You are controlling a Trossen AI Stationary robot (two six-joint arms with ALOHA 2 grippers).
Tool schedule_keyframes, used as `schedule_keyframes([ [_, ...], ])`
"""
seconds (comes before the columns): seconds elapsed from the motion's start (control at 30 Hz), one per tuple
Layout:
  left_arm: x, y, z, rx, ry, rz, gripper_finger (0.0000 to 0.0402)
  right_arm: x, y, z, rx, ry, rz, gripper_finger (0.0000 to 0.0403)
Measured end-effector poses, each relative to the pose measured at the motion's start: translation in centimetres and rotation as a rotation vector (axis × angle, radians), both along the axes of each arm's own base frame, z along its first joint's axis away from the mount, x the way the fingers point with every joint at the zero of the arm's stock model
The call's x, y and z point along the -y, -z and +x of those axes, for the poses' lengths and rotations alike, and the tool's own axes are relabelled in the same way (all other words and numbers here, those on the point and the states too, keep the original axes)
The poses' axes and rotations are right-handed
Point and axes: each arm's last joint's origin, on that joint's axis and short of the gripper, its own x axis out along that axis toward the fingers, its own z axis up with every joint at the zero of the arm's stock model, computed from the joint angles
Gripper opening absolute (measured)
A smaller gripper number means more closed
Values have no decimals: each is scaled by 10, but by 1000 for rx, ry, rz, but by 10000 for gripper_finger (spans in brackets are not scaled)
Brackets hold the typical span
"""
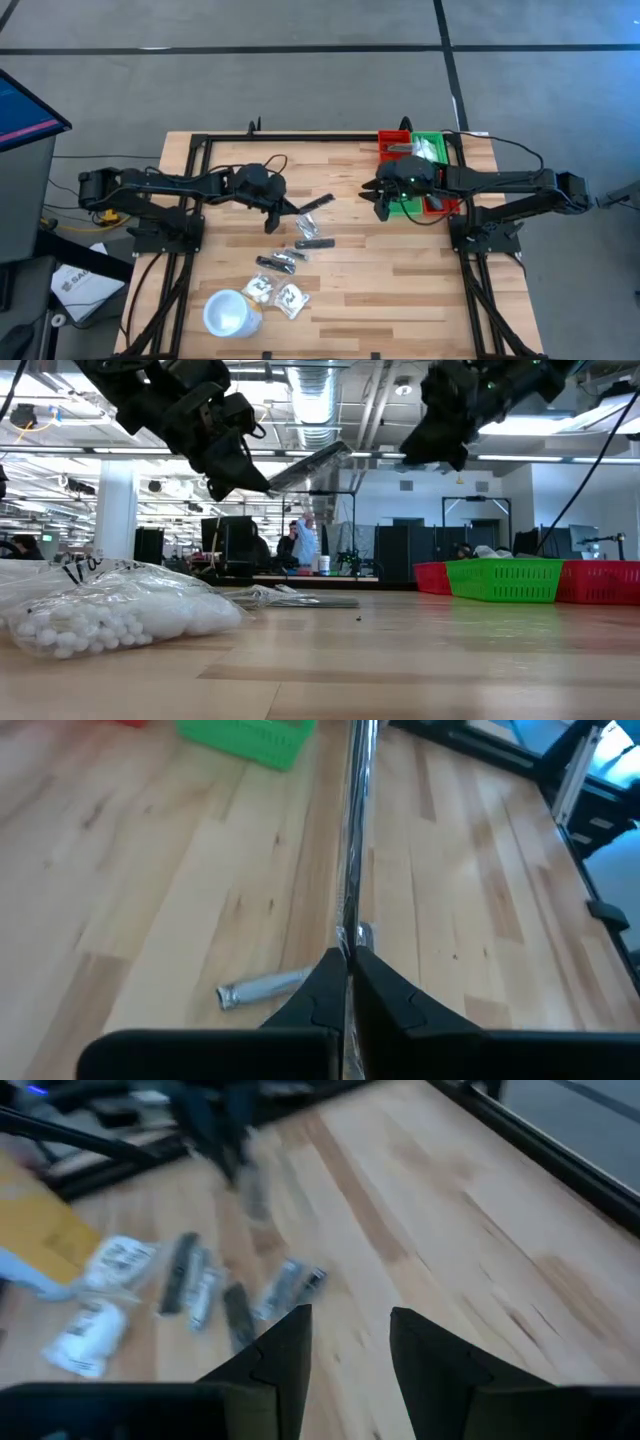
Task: Pick & Place Travel size toiletries
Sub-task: Put the black hair comb into the top red bin
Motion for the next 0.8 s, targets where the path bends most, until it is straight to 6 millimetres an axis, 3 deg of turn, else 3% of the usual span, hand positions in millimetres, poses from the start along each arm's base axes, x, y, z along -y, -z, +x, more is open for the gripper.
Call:
schedule_keyframes([
  [0.27,0,-5,4,58,-17,30,1,-10,-10,7,114,-71,-3,128],
  [0.8,10,-12,12,156,-13,68,1,-14,-15,9,171,-134,-2,128],
])
